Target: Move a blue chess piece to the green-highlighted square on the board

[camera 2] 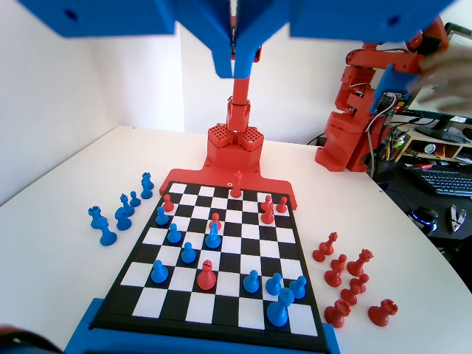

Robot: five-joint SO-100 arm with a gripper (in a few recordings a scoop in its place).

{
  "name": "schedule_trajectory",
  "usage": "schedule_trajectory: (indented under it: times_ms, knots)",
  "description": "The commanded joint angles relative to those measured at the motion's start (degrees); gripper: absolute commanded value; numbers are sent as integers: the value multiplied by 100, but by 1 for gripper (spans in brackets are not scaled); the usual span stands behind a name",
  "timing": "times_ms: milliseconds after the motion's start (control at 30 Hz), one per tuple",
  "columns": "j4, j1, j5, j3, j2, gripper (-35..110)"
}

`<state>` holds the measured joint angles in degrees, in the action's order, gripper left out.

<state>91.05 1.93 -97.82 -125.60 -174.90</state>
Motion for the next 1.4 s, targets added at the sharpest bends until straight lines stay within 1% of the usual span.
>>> schedule_trajectory:
  times_ms: [0,733,933,1067,1200,1367]
  knots:
    - [-105,18,-53,44,-18,4]
    - [-105,26,-53,44,-18,3]
    - [-97,-211,-62,114,88,1]
    - [-343,-343,396,536,650,1]
    - [-334,-527,914,1336,1582,1]
    - [-343,-765,1828,2153,2619,1]
